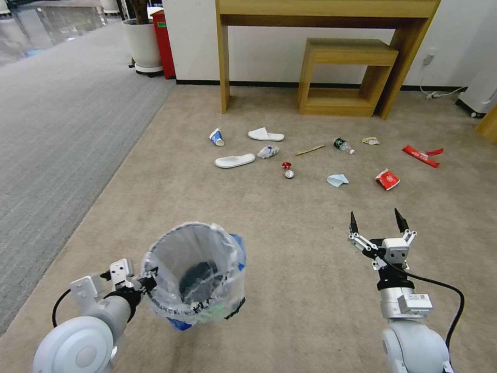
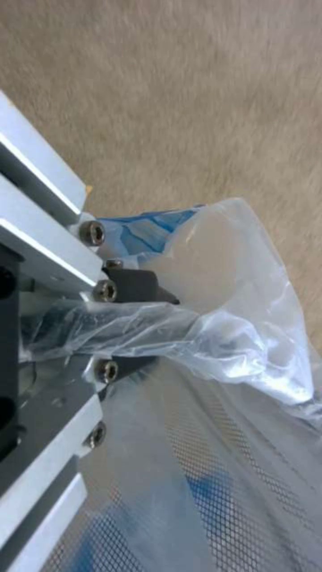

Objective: Pick up the trash bin and place the garbage on the floor into it.

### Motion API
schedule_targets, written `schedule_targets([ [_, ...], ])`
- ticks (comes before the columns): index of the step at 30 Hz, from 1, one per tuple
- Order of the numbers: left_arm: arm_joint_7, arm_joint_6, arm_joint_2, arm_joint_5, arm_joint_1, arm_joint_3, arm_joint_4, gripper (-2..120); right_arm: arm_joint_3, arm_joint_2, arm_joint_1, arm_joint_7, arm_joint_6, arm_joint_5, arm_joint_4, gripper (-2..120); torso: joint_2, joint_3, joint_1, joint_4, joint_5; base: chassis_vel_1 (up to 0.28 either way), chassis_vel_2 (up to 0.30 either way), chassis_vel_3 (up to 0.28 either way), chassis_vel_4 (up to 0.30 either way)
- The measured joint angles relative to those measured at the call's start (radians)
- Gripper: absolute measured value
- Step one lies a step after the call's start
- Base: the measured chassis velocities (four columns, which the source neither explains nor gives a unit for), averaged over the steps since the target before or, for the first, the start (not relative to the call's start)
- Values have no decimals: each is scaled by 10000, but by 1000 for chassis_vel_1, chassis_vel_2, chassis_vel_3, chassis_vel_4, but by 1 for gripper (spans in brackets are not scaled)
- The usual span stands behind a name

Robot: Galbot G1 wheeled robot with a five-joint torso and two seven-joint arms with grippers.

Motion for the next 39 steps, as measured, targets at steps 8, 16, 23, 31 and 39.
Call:
schedule_targets([
  [8, -529, -5, -613, -1159, 166, -992, -881, 1, 209, 87, -6, 17, 145, 135, -47, 100, 0, 0, 0, 0, 2, 0, 0, 0, 0],
  [16, -1211, -9, -824, -1309, 238, -1200, -916, 1, 235, 234, -93, 115, 323, 216, 73, 100, 0, 0, 0, 0, 0, 0, 0, 0, 0],
  [23, -1362, -9, -955, -1064, 228, -1142, -874, 1, 277, 263, -128, 111, 377, 230, 125, 100, -2, 0, 0, 0, 0, 0, 0, 0, 0],
  [31, -1376, -9, -1051, -1043, 199, -1206, -964, 1, 299, 267, -139, 46, 431, 282, 127, 100, -2, 0, 0, 0, 0, 0, 0, 0, 0],
  [39, -1239, -9, -1025, -903, 194, -1180, -985, 1, 295, 316, -106, -57, 575, 350, 38, 100, -2, -1, -1, 0, 0, -7, 12, 8, -13],
])
